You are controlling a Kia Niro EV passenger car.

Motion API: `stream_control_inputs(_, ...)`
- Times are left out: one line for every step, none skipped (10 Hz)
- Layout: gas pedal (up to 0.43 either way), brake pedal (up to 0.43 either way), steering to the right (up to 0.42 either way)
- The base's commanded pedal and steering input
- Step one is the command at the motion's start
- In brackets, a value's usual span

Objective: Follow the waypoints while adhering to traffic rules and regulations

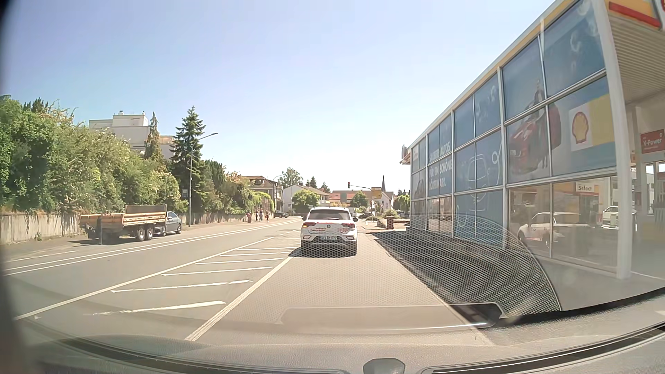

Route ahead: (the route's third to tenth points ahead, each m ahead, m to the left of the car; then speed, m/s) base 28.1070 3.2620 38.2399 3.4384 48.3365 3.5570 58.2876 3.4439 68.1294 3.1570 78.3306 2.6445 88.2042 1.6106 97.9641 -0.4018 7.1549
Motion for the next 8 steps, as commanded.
stream_control_inputs(0.13,0.03,-0.006)
stream_control_inputs(0.13,0.03,-0.008)
stream_control_inputs(0.13,0.03,-0.008)
stream_control_inputs(0.13,0.03,-0.007)
stream_control_inputs(0.13,0.03,-0.006)
stream_control_inputs(0.13,0.03,-0.006)
stream_control_inputs(0.13,0.03,-0.006)
stream_control_inputs(0.13,0.03,-0.005)
